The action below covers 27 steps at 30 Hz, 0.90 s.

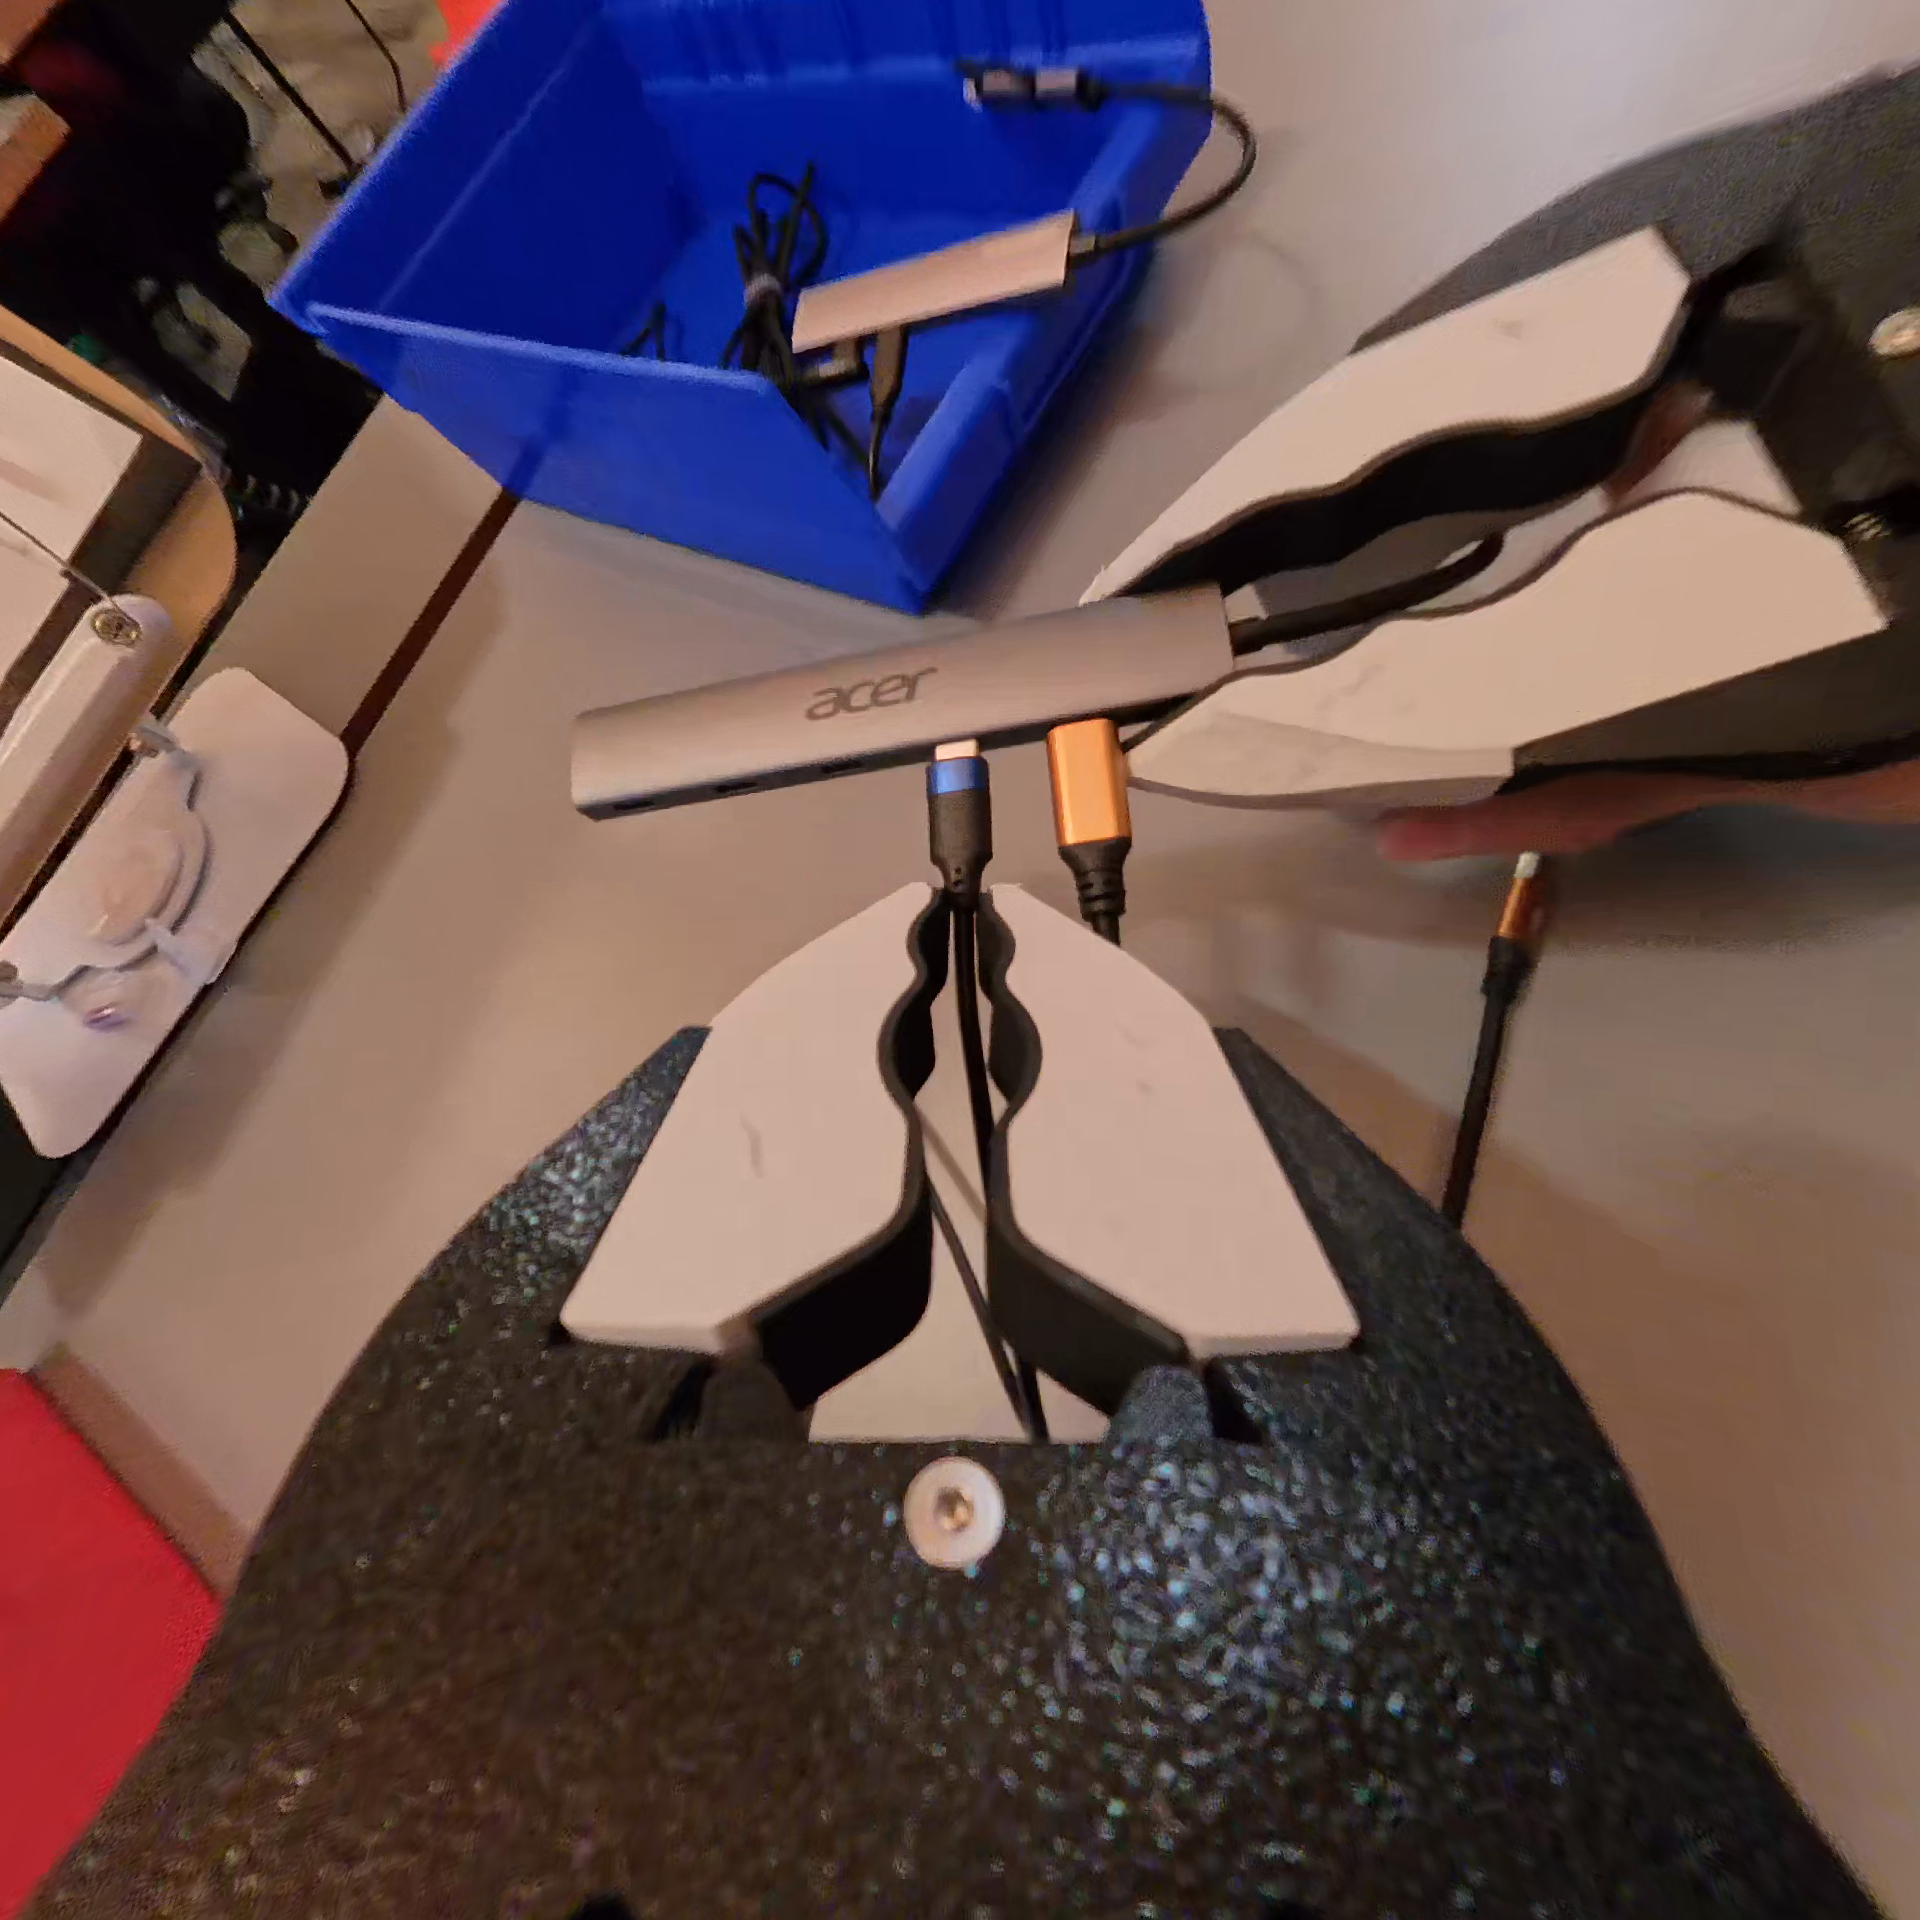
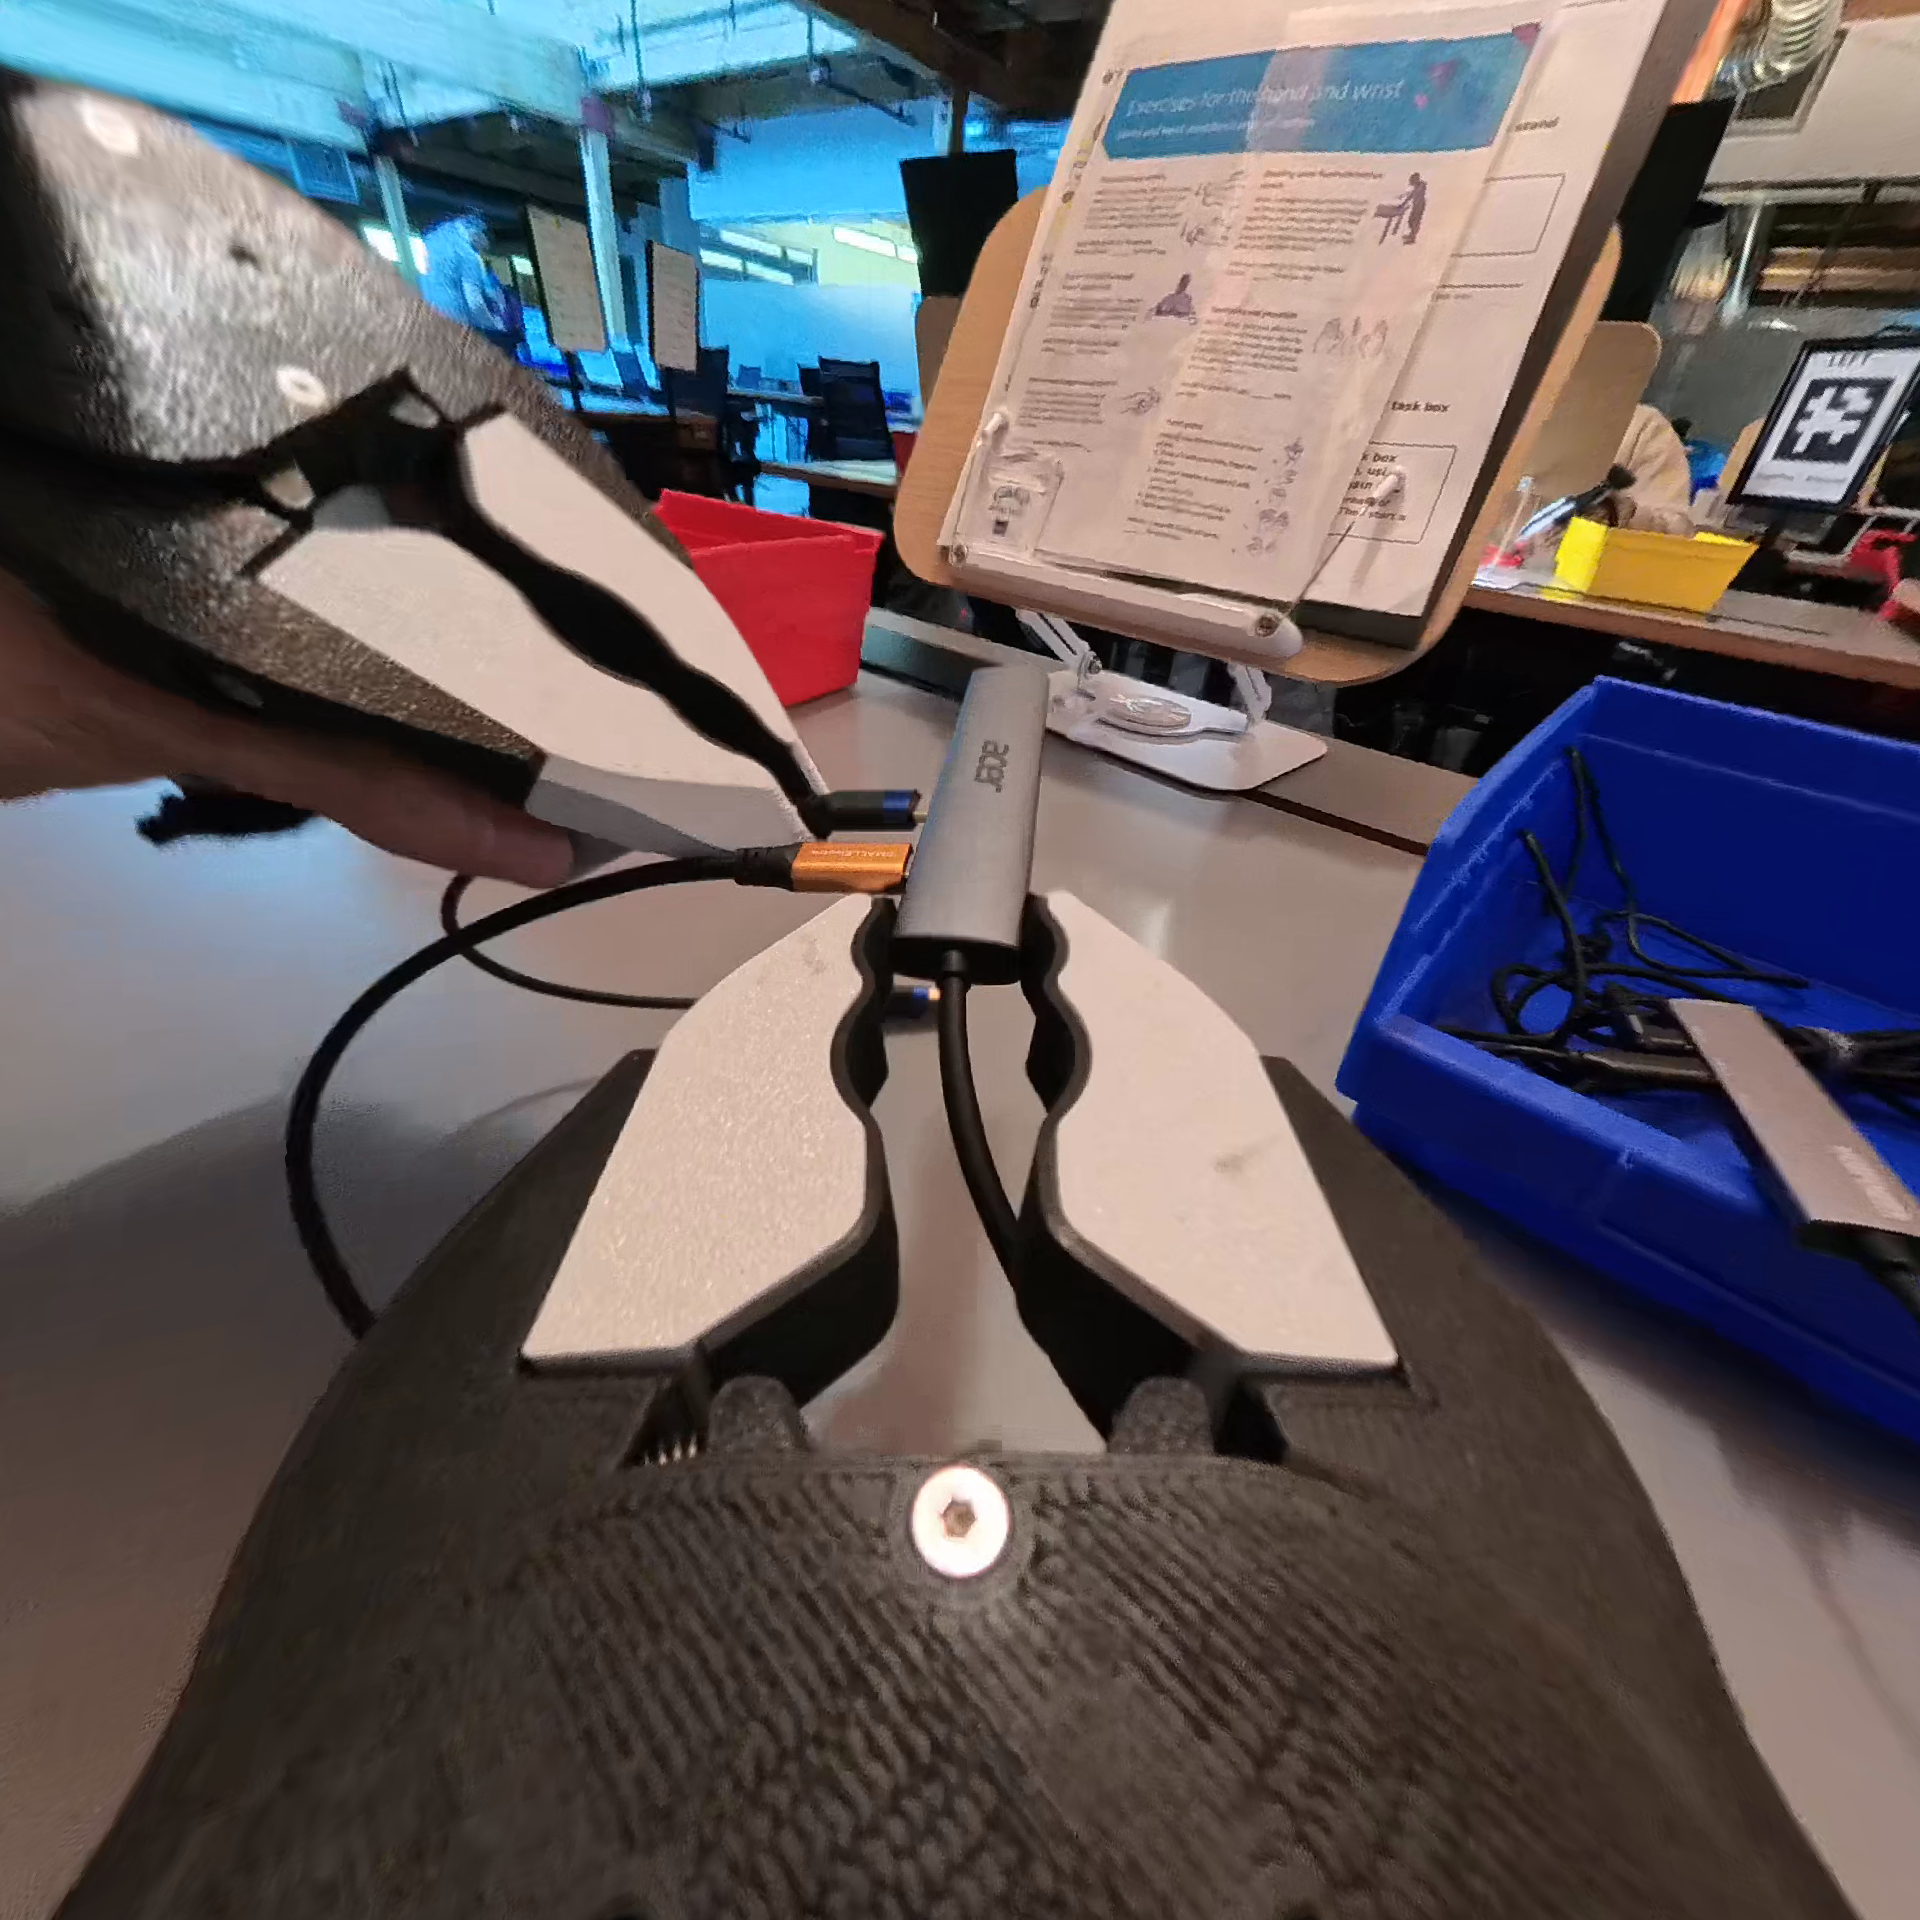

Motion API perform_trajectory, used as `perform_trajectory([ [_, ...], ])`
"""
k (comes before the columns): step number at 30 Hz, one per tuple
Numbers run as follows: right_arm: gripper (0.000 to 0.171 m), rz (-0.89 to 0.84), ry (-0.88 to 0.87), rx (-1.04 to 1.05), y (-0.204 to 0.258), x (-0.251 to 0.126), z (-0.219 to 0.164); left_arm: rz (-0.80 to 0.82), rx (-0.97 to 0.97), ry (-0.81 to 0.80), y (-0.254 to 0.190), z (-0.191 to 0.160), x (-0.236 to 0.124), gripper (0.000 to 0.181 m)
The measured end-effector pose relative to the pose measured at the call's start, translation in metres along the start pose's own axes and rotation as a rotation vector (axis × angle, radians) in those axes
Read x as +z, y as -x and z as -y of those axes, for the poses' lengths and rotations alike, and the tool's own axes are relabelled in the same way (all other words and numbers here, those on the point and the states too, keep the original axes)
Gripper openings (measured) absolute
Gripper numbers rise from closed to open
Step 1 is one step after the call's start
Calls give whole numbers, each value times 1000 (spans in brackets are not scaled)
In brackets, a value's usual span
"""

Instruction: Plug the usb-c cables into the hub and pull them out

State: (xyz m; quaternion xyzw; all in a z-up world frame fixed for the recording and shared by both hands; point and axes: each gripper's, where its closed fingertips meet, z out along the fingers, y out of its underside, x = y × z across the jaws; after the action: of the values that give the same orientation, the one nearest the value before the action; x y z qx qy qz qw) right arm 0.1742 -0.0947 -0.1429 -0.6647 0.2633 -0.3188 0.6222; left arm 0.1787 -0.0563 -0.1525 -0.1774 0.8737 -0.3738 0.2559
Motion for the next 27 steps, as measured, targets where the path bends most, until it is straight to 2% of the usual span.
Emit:
perform_trajectory([
  [5,25,9,33,-62,4,0,-4,12,-10,-41,-1,2,-2,3],
  [8,25,27,30,-82,7,1,-4,-8,-3,25,-5,-11,6,4],
  [12,24,42,21,-71,0,-3,-4,-65,-42,-89,-10,-1,3,5],
  [13,24,31,0,-43,-4,-5,-1,-72,-50,-128,-9,5,-1,9],
  [15,24,-20,-19,-10,-19,-11,6,-37,-87,-183,4,9,-13,31],
  [17,24,-53,-26,-3,-34,-21,15,-12,-167,-260,18,6,-28,45],
  [19,24,-101,-55,12,-49,-33,31,1,-245,-303,29,-11,-36,50],
  [23,24,-175,-103,18,-72,-60,71,-55,-363,-275,26,-62,-38,55],
  [27,24,-302,-94,-33,-105,-79,105,-77,-417,-345,17,-80,-48,52],
])
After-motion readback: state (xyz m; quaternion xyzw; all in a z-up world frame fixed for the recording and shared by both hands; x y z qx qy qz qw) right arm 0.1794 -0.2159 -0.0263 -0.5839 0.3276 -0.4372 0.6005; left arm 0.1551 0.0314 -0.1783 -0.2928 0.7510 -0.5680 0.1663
